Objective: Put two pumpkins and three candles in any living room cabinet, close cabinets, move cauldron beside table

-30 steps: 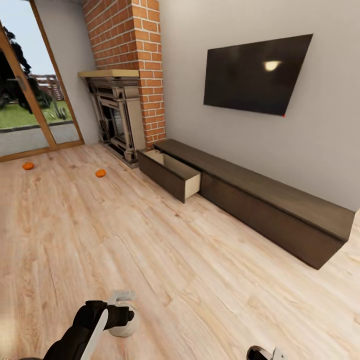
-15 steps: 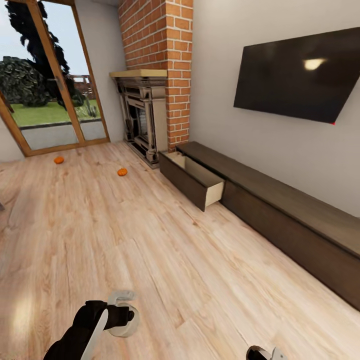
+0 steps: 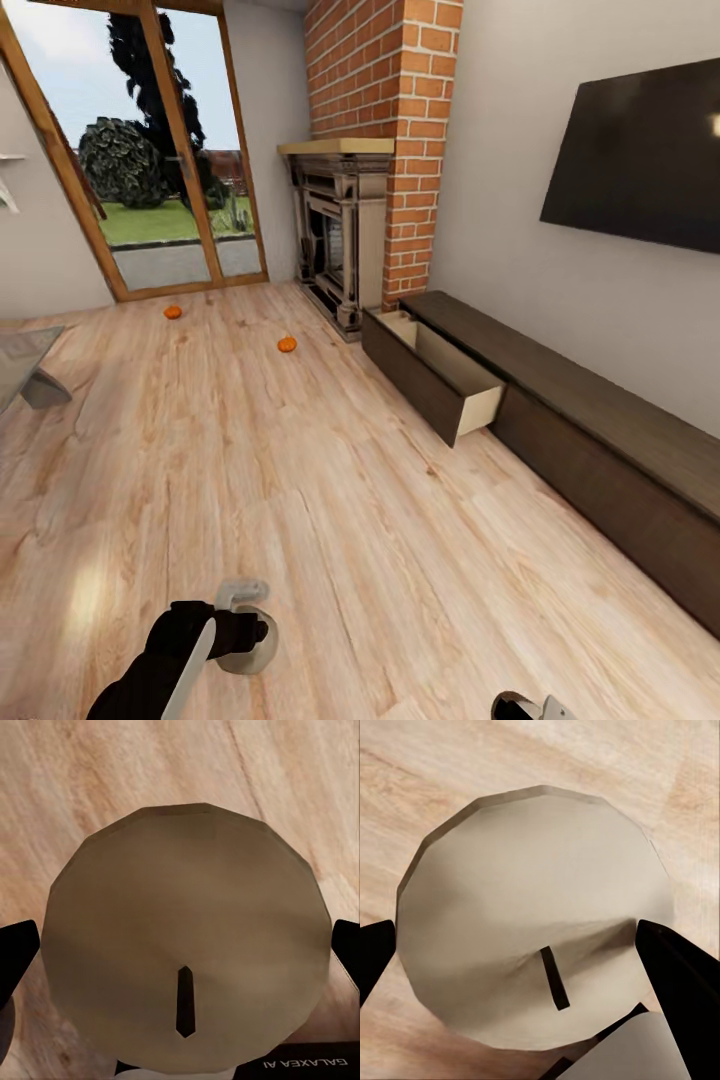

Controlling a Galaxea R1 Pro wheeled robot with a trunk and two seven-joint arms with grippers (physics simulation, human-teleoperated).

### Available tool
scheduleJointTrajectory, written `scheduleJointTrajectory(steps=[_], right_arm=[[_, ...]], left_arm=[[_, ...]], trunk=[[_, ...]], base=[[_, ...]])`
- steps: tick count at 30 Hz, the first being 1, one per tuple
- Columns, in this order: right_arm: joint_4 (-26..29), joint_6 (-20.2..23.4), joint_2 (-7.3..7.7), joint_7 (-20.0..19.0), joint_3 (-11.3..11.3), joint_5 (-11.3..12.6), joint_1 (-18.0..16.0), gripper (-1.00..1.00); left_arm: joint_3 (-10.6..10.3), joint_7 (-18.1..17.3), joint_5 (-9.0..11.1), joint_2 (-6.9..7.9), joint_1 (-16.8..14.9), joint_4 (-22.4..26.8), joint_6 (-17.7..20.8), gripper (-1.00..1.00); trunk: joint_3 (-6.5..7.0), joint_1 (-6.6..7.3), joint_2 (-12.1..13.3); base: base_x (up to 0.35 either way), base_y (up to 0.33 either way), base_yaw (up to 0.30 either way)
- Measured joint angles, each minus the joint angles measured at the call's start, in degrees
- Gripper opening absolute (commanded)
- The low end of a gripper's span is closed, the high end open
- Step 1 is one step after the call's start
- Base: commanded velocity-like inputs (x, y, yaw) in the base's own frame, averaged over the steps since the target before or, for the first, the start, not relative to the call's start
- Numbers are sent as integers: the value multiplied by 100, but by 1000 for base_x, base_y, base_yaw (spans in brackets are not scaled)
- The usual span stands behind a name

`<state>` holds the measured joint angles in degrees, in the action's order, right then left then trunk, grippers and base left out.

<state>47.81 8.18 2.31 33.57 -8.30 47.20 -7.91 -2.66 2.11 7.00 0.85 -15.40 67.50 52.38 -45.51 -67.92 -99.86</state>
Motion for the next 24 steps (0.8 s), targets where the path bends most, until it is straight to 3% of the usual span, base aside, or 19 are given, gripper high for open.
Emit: scheduleJointTrajectory(steps=[24], right_arm=[[0,9,-2,-2,-4,-2,0,-100]], left_arm=[[2,0,2,1,2,0,0,-100]], trunk=[[-52,0,0]], base=[[320,-109,291]])
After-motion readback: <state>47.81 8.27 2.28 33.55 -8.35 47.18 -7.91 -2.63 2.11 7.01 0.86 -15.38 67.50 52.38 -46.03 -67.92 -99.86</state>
